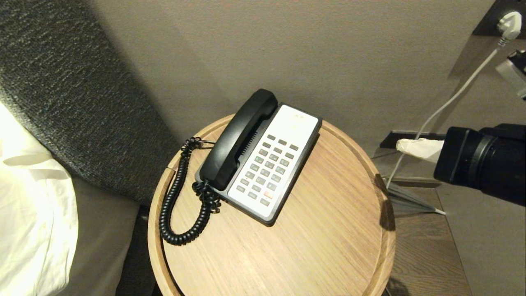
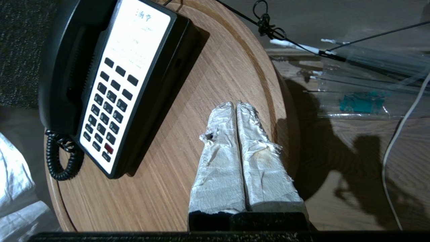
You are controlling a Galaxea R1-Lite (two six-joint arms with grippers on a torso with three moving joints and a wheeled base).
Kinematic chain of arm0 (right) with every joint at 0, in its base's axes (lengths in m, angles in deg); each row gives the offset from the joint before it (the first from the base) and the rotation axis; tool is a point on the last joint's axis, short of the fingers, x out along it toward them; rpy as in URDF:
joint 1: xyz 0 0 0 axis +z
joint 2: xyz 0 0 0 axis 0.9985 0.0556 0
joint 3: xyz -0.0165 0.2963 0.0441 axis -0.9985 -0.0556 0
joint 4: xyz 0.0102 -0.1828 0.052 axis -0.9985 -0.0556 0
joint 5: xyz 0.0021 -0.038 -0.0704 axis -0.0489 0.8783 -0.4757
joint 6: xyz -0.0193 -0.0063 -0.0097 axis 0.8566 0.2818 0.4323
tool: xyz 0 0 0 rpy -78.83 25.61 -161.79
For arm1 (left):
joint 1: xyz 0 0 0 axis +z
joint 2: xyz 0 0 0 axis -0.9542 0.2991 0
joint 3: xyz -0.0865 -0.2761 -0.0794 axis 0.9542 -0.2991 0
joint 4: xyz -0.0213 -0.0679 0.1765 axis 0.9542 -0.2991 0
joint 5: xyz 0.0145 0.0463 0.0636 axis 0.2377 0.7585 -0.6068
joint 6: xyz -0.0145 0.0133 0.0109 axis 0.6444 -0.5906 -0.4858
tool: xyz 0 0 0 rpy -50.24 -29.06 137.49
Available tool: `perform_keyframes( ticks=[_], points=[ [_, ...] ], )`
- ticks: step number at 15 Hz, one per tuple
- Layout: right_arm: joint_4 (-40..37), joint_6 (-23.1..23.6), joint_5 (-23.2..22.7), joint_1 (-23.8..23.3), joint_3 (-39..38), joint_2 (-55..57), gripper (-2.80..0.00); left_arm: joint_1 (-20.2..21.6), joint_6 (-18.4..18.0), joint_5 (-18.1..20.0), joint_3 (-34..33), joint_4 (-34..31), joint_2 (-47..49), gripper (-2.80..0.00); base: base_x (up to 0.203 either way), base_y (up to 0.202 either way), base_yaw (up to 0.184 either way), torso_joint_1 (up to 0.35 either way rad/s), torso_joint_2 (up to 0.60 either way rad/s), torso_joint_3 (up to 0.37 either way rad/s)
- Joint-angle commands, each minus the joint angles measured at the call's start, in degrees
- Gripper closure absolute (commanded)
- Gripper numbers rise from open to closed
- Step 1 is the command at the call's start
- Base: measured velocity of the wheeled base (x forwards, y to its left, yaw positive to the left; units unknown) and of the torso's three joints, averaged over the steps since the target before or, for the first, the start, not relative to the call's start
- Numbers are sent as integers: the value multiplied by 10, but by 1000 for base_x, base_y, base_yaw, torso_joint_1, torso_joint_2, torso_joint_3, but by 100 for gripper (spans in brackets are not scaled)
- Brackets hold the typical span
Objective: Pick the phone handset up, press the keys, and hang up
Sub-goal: End the call using the dial pad
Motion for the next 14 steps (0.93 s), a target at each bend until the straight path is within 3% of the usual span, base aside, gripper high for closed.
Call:
perform_keyframes(
  ticks=[1,4,14],
  points=[
    [0,-1,2,7,2,-1,0,0,-63,30,-21,9,-55,0,0,0,0,0,0,0],
    [1,4,1,12,0,4,0,0,-85,50,-29,24,-55,0,0,0,0,0,0,0],
    [5,5,-3,113,5,37,0,0,-67,43,-28,24,-56,0,0,0,0,0,0,0]
  ],
)
